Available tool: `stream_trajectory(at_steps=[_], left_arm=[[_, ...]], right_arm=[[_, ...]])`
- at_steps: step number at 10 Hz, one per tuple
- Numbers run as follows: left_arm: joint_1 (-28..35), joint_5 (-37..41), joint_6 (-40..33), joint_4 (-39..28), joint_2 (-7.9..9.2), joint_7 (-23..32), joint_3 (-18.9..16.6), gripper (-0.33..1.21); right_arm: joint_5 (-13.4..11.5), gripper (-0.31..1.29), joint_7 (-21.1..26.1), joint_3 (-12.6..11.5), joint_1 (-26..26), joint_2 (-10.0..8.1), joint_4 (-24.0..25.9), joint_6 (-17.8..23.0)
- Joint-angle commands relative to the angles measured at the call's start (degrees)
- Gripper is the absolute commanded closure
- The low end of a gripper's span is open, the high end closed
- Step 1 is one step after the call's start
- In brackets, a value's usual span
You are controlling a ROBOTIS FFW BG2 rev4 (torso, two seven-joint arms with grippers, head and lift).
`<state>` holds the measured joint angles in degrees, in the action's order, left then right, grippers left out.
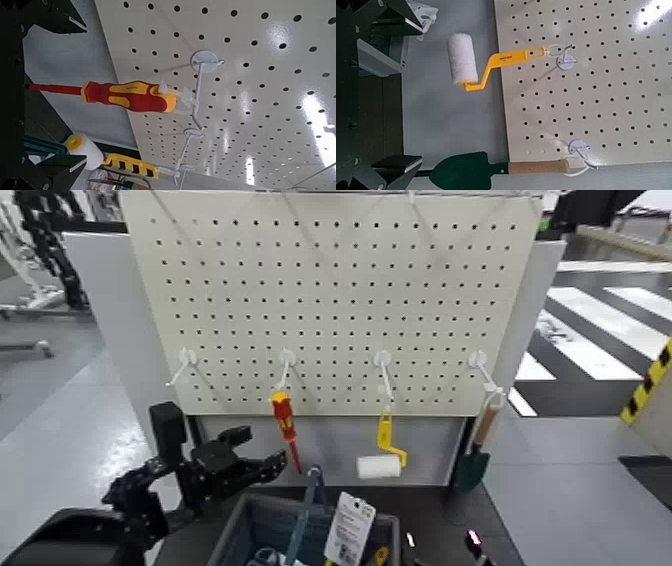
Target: Put the red screwdriver into the crate.
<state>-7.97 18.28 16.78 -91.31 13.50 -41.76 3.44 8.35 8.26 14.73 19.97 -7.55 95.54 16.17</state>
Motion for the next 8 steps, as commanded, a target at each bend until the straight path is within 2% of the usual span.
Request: stream_trajectory(at_steps=[1, 8], left_arm=[[-2.9, 0.0, -1.6, 4.1, 0.13, -1.3, 0.9, 0.14], [-9.1, 2.1, -4.8, 11.4, 0.92, -4.4, 5.1, 0.14]], right_arm=[[0.0, 0.16, 0.0, 0.0, -0.1, -0.01, 0.0, 0.0], [0.0, 0.16, 0.0, 0.2, -0.4, -0.01, -0.3, 0.4]])
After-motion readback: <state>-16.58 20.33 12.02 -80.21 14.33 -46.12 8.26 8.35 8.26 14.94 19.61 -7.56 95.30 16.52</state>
